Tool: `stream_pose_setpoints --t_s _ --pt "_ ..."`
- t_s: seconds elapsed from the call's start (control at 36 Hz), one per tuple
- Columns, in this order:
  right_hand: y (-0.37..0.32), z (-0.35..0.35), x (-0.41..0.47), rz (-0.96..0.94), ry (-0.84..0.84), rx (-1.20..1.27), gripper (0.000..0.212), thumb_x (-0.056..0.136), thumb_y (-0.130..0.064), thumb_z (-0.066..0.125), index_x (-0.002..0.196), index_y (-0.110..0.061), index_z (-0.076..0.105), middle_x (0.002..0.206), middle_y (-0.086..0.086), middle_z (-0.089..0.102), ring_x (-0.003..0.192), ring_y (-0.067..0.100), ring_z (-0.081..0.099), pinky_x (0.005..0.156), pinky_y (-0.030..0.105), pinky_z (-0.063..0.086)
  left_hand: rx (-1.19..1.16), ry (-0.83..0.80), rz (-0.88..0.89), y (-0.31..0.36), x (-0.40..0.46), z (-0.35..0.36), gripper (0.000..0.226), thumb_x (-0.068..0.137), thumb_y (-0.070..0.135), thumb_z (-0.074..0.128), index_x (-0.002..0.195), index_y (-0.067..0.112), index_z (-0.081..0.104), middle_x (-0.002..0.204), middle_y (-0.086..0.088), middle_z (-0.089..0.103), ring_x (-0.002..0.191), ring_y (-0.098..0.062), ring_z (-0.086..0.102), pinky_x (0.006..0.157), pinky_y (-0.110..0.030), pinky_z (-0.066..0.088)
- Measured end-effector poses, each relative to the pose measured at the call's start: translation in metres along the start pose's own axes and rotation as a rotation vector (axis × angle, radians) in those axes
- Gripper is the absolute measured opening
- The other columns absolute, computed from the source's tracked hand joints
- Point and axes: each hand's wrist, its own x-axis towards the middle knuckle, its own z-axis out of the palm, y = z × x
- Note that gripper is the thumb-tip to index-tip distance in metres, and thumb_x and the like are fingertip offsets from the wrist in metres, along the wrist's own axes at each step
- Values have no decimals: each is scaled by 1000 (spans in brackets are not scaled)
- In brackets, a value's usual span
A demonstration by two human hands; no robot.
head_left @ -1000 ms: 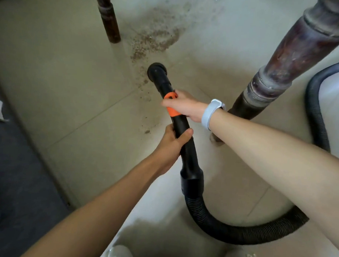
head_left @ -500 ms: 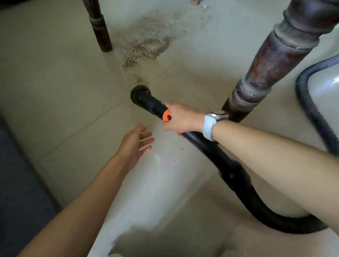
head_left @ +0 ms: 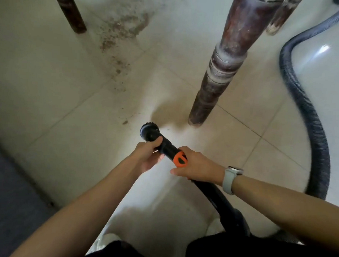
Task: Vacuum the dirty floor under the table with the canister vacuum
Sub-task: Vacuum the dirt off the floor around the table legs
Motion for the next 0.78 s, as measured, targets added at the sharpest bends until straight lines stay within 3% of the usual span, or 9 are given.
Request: stream_pose_setpoints --t_s 0.06,0.14,0.25,0.33,0.47,0.61,0.67,0.72,0.78 --pt "9 5 -9 -1 76 -70 54 82 -32 70 122 -12 40 99 7 61 87 27 62 75 35 49 7 45 28 -3 3 3 20 91 10 63 105 -2 53 101 -17 66 96 -29 65 93 -36 51" --pt "27 12 -24 15 195 -100 48 85 -27 67 119 -7 40 92 8 60 87 32 62 64 33 41 -62 108 73 -5 6 5 27 91 10 64 112 -1 50 96 -15 65 88 -27 66 86 -35 54" --pt "48 23 -42 44 265 -178 42 91 -37 60 119 -10 43 98 11 65 88 32 62 61 31 31 -77 143 114 -11 8 5 30 92 13 63 115 0 49 105 -15 64 90 -25 66 88 -34 53" --pt "58 29 -51 36 267 -175 38 94 -37 56 117 -11 44 95 11 65 84 32 63 59 31 30 -5 160 98 -25 8 11 29 92 16 63 114 2 50 115 -15 62 98 -27 64 80 -29 54" --pt "77 24 -63 74 242 -150 34 94 -35 56 116 -12 45 83 4 57 80 31 61 57 32 32 125 155 53 -42 10 22 32 92 19 64 117 2 53 116 -14 63 98 -24 64 78 -27 53" --pt "94 16 -73 85 293 -148 35 94 -37 55 117 -12 46 91 12 64 81 32 62 58 32 33 295 48 39 -49 13 35 14 93 20 63 101 10 60 112 -11 66 91 -18 66 72 -25 52" --pt "98 12 -74 98 318 -137 34 95 -35 55 117 -11 47 91 13 64 79 32 61 57 32 31 357 6 35 -51 14 41 33 92 22 63 121 8 55 118 -10 65 92 -15 66 67 -24 50" --pt "100 8 -71 112 348 -127 32 95 -34 54 116 -11 47 92 14 65 79 32 61 57 32 32 404 -10 42 -52 17 45 66 91 26 64 145 7 32 127 -9 61 100 -17 65 68 -24 50" --pt "98 4 -64 126 404 -104 31 95 -35 54 114 -11 46 93 14 65 81 33 61 58 33 34 446 -17 63 -51 18 50 79 92 30 64 151 9 16 132 -10 56 108 -21 62 74 -27 50"
